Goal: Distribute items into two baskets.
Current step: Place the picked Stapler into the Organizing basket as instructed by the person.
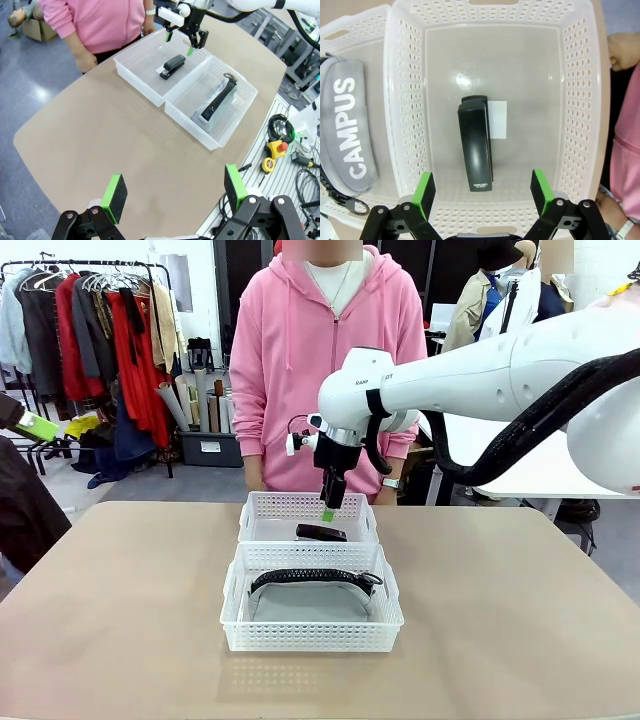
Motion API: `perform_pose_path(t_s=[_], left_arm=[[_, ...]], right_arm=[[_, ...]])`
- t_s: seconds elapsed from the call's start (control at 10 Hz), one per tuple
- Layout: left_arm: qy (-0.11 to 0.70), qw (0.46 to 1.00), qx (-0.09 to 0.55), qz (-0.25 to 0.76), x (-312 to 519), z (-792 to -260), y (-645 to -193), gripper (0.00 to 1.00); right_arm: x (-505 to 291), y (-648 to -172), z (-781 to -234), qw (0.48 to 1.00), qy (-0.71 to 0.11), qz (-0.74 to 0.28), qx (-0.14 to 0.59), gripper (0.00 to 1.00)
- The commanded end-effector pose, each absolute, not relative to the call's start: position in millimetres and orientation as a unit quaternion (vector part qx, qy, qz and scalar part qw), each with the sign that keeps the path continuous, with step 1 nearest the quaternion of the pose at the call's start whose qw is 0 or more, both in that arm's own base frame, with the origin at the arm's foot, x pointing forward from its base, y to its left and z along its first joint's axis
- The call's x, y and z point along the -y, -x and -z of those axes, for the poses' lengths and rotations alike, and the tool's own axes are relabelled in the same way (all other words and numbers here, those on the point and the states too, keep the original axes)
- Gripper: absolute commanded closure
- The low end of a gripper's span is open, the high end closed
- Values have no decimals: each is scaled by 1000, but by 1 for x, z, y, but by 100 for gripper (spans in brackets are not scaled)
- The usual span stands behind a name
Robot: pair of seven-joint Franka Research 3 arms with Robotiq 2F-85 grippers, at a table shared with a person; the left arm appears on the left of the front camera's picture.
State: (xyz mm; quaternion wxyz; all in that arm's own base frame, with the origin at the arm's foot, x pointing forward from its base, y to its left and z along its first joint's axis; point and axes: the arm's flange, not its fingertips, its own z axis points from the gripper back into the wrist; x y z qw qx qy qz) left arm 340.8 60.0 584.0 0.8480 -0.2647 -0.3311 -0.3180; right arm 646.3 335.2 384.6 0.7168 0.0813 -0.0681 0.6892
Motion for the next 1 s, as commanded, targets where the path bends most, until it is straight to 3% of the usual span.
perform_pose_path(t_s=[0.0, 0.9], left_arm=[[272, 844, 335, 318, -60, -584, -341, 0], [272, 844, 335, 318, -60, -584, -341, 0]], right_arm=[[-338, -647, -381, 716, -82, -690, 68, 0], [-338, -647, -381, 716, -82, -690, 68, 0]])
